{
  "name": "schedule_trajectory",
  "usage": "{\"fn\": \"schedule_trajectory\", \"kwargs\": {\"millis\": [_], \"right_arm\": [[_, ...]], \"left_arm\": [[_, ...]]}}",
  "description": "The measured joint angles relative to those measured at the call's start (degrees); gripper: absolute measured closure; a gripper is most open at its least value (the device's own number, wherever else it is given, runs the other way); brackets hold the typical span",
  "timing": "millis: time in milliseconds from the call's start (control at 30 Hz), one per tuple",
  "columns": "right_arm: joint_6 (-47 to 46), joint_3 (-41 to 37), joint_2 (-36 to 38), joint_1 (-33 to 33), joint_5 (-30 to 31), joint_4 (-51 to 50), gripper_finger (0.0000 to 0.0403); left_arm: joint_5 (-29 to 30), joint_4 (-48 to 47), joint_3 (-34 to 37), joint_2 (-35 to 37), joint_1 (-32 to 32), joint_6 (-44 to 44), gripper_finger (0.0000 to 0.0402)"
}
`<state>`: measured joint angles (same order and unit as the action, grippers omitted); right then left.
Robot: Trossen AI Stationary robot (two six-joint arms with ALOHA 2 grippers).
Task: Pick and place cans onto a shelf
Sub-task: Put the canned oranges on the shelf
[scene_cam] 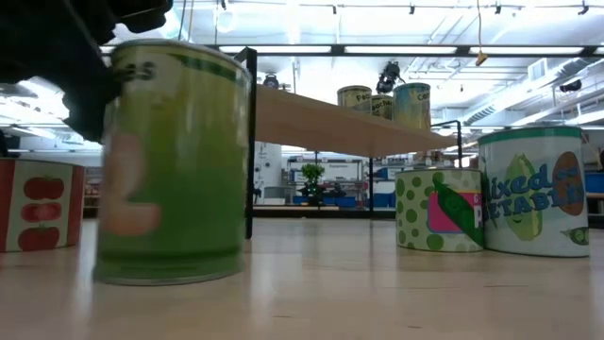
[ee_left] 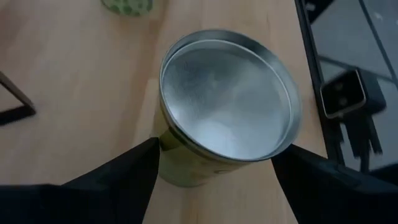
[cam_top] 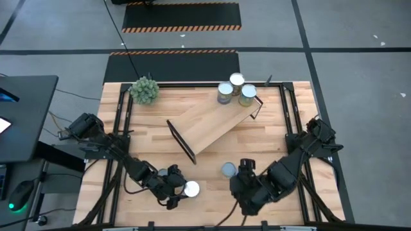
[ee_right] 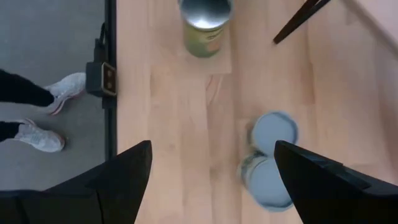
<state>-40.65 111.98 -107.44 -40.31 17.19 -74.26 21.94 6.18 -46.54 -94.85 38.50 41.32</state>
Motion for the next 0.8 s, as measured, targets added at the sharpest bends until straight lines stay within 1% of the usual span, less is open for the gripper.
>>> {"fn": "schedule_trajectory", "kwargs": {"millis": [133, 267, 433, 533, 700, 800], "right_arm": [[-2.41, -2.56, 0.00, -1.66, 0.19, 2.78, 0.0056], [-4.93, -5.93, -0.02, -1.81, 0.28, 3.97, 0.0055], [-7.39, -10.46, -0.05, -1.36, 2.62, 10.71, 0.0055], [-8.82, -13.34, -0.05, -0.59, 3.07, 16.92, 0.0055], [-9.11, -17.36, -0.11, 1.42, 2.88, 23.19, 0.0055], [-8.38, -18.32, -0.13, 2.39, 2.75, 22.89, 0.0050]], "left_arm": [[2.28, 1.70, -0.01, -1.22, -0.02, 0.27, 0.0088], [3.78, 5.10, -0.24, -2.95, -0.09, 0.20, 0.0088], [5.48, 5.27, -4.04, -6.40, -0.36, -6.35, 0.0088], [5.67, 5.23, -6.48, -8.12, -0.84, -10.08, 0.0088], [6.55, 5.34, -10.03, -10.50, -2.63, -10.78, 0.0088], [6.63, 5.28, -12.37, -12.16, -3.66, -10.97, 0.0088]]}}
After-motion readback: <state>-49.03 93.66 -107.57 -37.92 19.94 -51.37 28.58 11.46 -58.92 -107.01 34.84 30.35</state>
